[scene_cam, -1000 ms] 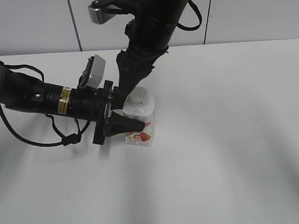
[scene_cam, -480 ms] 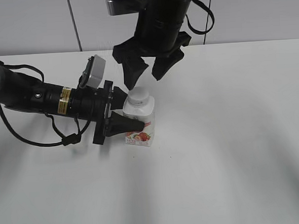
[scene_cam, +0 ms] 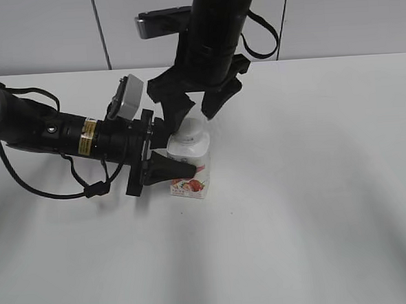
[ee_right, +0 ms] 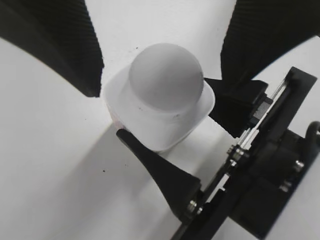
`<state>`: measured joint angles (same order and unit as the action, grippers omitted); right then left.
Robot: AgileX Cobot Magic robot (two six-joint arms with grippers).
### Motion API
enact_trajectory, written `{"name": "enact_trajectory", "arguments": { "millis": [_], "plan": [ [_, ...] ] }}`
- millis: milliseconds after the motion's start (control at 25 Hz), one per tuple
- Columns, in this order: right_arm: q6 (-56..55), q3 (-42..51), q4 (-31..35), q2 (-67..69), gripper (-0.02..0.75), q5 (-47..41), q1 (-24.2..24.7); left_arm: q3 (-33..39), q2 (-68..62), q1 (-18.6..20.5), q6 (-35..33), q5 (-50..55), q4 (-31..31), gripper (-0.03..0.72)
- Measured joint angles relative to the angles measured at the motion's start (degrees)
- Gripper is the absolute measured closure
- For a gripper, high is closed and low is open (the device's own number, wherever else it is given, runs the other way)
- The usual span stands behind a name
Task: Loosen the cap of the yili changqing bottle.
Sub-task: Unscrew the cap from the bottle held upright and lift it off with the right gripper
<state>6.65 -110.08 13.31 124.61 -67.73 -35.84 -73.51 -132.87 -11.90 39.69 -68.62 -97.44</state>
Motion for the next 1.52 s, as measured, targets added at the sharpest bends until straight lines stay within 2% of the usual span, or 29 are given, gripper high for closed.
{"name": "enact_trajectory", "arguments": {
  "millis": [400,520,720,880,960,1280,1520],
  "plan": [
    [0.62,0.00,-0.99,1.88,0.163,0.74,-0.49,0.00,0.00,0.00,0.09,0.00,0.00,0.284],
    [0.67,0.00,-1.23,1.88,0.206,0.79,-0.51,0.00,0.00,0.00,0.09,0.00,0.00,0.284],
    [1.64,0.00,-1.33,1.88,0.337,0.79,-0.66,0.00,0.00,0.00,0.17,0.00,0.06,0.284],
    [4.32,0.00,-1.31,1.88,0.341,0.72,-0.66,0.00,0.00,0.00,0.17,0.00,0.06,0.284],
    [9.47,0.00,-1.26,1.88,0.341,0.24,-0.66,0.00,0.00,0.00,0.17,0.00,0.06,0.284],
    [51.47,-0.23,-0.83,1.88,0.342,-0.51,-0.66,0.00,0.00,0.00,-0.27,0.00,-0.20,0.286],
    [62.84,-0.23,-0.83,1.88,0.342,-0.57,-0.66,0.00,0.00,0.00,-0.27,0.00,-0.20,0.287]
  ]
}}
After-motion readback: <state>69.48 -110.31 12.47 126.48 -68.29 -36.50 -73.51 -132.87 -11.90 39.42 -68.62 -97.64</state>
